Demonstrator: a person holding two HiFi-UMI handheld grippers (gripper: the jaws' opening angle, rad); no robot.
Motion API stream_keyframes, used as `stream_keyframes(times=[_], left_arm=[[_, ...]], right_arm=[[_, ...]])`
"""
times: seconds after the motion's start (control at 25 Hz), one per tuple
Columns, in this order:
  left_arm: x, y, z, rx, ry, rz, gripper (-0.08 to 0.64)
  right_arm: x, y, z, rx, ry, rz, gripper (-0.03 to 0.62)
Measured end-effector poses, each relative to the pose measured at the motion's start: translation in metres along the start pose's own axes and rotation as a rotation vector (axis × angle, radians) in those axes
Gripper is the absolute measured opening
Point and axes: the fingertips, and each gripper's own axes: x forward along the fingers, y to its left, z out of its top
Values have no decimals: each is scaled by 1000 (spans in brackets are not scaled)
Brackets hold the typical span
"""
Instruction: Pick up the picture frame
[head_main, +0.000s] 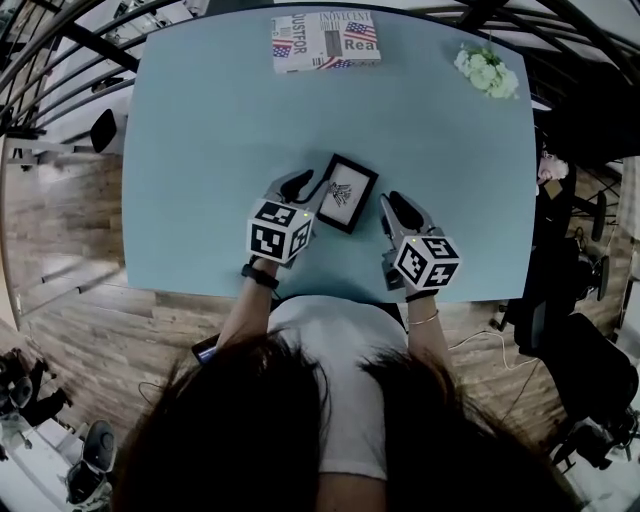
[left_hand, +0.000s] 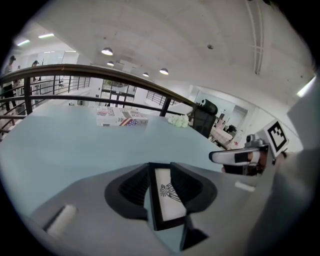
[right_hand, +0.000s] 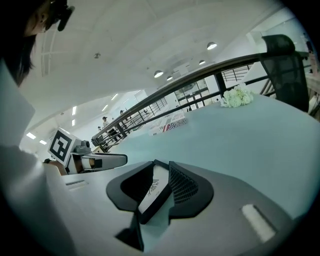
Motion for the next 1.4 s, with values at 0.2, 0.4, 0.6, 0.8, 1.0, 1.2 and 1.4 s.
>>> stream_keyframes(times=[0.2,0.4,0.6,0.8,1.0,1.2,1.4], left_arm=[[16,5,-16,-14,70,-20,135],[30,9,-30,-49,125,-41,135],[43,16,-42,-92,174,-58,135],[52,18,-51,-114,211,-75,135],[55,21,-52,-128,225,-45,135],[57,21,-53,-95,244,18,135],[56,20,-56,-87,262,46,135]], right_arm=[[13,-3,-19,97,32,8,71],[26,-6,-38,159,87,18,71],[37,-9,-50,223,123,26,71],[43,-14,-57,289,137,24,72],[44,-19,-58,331,128,28,71],[46,-20,-58,351,120,30,71],[44,-21,-58,375,107,32,72]])
